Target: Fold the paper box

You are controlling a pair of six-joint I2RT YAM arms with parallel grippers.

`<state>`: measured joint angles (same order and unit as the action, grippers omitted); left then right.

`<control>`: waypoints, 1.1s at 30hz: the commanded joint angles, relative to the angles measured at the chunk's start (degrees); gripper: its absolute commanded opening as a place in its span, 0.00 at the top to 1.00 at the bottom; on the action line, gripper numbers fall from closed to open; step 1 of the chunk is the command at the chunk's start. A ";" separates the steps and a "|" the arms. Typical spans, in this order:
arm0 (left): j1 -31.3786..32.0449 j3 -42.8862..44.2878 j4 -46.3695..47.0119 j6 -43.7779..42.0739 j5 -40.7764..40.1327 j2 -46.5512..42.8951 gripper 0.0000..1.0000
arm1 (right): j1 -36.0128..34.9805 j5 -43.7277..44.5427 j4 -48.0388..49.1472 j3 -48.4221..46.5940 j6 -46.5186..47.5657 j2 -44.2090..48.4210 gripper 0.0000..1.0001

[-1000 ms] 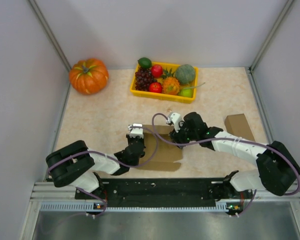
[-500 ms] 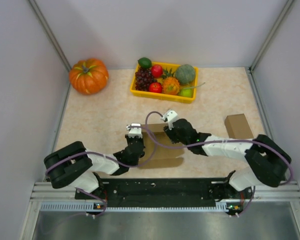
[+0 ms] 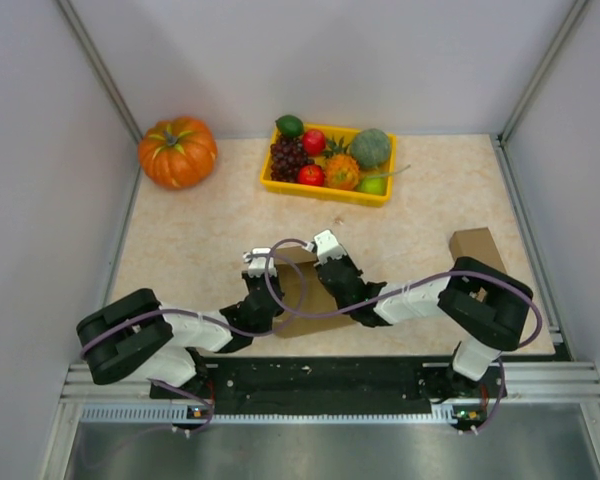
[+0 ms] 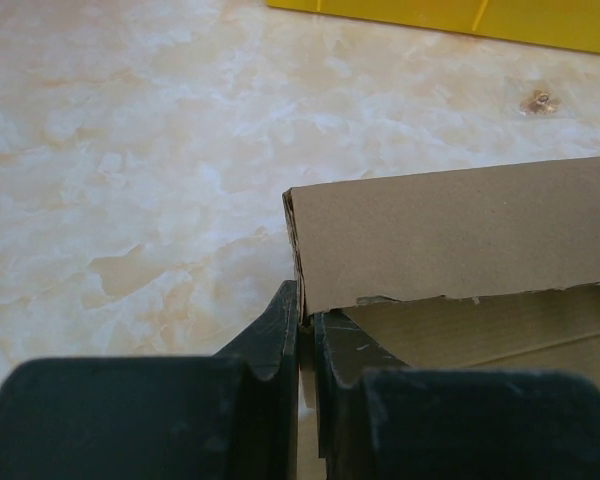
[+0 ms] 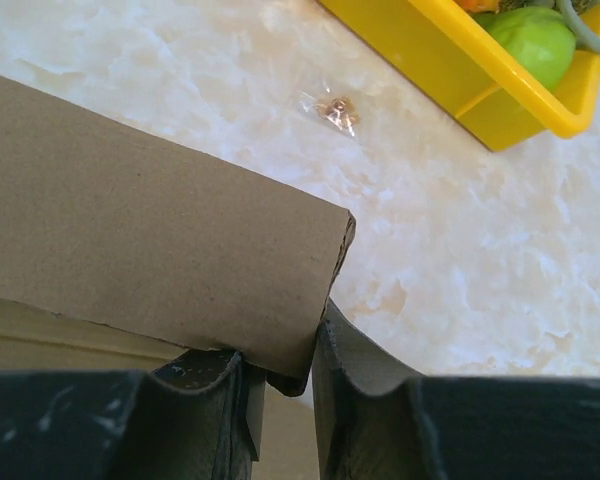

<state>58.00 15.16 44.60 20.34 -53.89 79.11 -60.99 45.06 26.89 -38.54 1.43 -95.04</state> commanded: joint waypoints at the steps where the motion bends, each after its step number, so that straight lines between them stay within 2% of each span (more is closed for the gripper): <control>1: 0.71 -0.57 1.72 3.21 2.65 -3.00 1.00 | -1.32 6.51 8.00 -1.62 -0.81 -1.89 1.00; 2: 0.71 -0.74 0.59 4.09 2.39 -3.17 1.00 | -1.32 9.49 6.17 -3.10 -2.90 -2.94 1.00; 3: 0.71 -0.74 0.23 6.18 2.21 -3.09 1.00 | -1.50 11.87 -1.68 -6.25 -8.32 -2.78 1.00; 5: 0.71 0.04 -0.12 7.25 2.56 -1.78 1.00 | -1.85 10.84 2.26 -6.37 -6.63 -3.56 1.00; 6: 0.71 0.48 -0.39 8.13 2.47 -1.25 1.00 | -1.94 12.84 -4.68 -9.67 -10.27 -5.74 1.00; 9: 0.71 2.15 -2.31 9.01 1.68 -0.18 1.00 | -1.85 12.60 -4.75 -8.40 -15.20 -5.07 1.00; 10: 0.71 2.16 -2.58 9.54 1.25 -0.36 1.00 | -1.68 11.90 -7.53 -8.48 -16.27 -4.71 1.00; 16: 0.80 2.68 -4.24 11.48 1.07 -0.36 1.00 | -1.32 9.79 -5.81 -7.69 -15.41 -3.75 1.00; 18: 0.71 2.86 -4.87 11.65 1.07 -0.80 1.00 | -0.97 6.21 -2.99 -5.24 -14.45 -2.52 1.00; 20: 0.71 2.69 -5.31 11.39 0.80 -1.15 1.00 | -0.36 2.09 -3.34 -3.05 -13.66 -0.50 0.84; 21: 0.71 2.68 -5.40 11.30 0.54 -1.15 1.00 | -0.09 1.09 -1.77 -1.81 -12.95 0.46 0.70; 24: 0.71 2.51 -6.37 11.39 -0.16 -1.15 1.00 | 0.69 -1.98 -6.14 -0.48 -14.00 5.12 0.48; 30: 0.71 3.21 -7.77 10.78 -0.25 -0.89 1.00 | 2.45 -8.49 -8.09 3.12 -12.33 10.93 0.30; 33: 0.63 2.86 -6.99 10.43 -0.16 -0.89 1.00 | 5.35 -12.61 -3.99 5.67 -13.39 11.81 0.31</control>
<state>58.37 16.88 37.76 30.39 -54.87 78.39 -58.72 39.13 19.07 -35.55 -11.18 -85.49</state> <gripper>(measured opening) 0.089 0.695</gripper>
